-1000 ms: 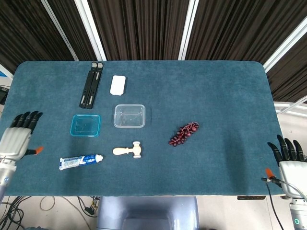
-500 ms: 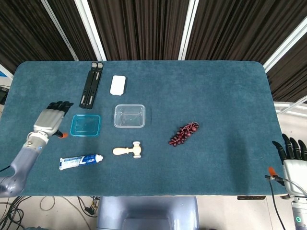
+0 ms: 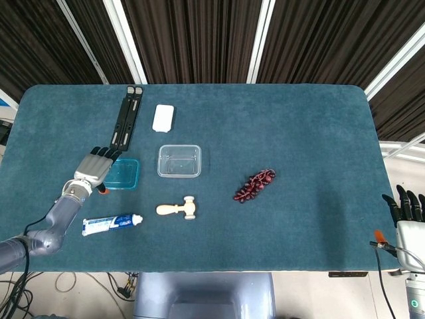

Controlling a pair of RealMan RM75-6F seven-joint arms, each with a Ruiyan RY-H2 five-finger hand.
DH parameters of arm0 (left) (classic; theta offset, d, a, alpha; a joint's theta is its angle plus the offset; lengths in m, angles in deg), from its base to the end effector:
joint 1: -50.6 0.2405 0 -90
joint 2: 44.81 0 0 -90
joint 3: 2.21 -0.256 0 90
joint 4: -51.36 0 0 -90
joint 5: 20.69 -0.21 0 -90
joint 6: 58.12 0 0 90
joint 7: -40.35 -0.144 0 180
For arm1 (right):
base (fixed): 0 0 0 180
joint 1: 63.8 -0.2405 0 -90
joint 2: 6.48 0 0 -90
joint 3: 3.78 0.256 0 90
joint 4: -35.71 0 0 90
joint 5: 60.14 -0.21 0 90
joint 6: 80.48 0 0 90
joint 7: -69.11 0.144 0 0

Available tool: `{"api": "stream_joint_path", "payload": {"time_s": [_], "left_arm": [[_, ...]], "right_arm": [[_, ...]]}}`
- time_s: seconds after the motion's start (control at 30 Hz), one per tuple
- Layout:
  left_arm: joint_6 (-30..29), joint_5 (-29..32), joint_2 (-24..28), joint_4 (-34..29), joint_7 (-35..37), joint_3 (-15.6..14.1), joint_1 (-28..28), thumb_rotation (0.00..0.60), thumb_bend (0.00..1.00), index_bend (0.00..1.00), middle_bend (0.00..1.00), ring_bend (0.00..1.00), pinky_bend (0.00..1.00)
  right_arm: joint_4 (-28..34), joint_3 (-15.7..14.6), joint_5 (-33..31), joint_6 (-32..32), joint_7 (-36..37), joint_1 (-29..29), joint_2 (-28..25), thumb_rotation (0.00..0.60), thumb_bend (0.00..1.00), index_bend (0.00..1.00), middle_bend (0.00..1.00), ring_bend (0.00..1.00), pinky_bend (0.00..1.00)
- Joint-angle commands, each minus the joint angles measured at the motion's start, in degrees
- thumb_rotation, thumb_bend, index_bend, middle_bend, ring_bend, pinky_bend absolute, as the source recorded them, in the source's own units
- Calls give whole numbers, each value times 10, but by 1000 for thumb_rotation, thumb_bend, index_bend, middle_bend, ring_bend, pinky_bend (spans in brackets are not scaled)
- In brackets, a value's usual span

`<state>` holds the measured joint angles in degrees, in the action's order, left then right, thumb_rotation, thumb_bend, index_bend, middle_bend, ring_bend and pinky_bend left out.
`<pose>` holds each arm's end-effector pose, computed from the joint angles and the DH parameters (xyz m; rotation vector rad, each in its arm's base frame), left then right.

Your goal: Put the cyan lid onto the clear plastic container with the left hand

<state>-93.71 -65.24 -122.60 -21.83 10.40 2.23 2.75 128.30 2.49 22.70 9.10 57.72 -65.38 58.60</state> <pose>-0.2482 0.3957 0.0429 -1.8748 -0.9106 -0.3244 -0.3172 -0.1739 0.1753 1.2827 -0.7346 0.7768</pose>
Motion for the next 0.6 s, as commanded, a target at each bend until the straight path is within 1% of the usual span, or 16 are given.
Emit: {"api": "stream_joint_path", "payload": {"time_s": [0.03, 0.4, 0.6], "left_arm": [[8, 6, -14, 18, 1, -6, -9, 600, 129, 0, 30, 0, 49], [31, 5, -48, 70, 25, -20, -24, 600, 130, 0, 47, 0, 49], [43, -12, -62, 93, 56, -21, -22, 600, 129, 0, 49, 0, 49]], "right_arm": [[0, 0, 1, 0, 0, 0, 0, 600, 291, 185, 40, 31, 0], [2, 1, -4, -1, 1, 1, 0, 600, 291, 185, 40, 31, 0], [2, 3, -6, 0, 0, 1, 0, 600, 292, 184, 40, 31, 0]]}}
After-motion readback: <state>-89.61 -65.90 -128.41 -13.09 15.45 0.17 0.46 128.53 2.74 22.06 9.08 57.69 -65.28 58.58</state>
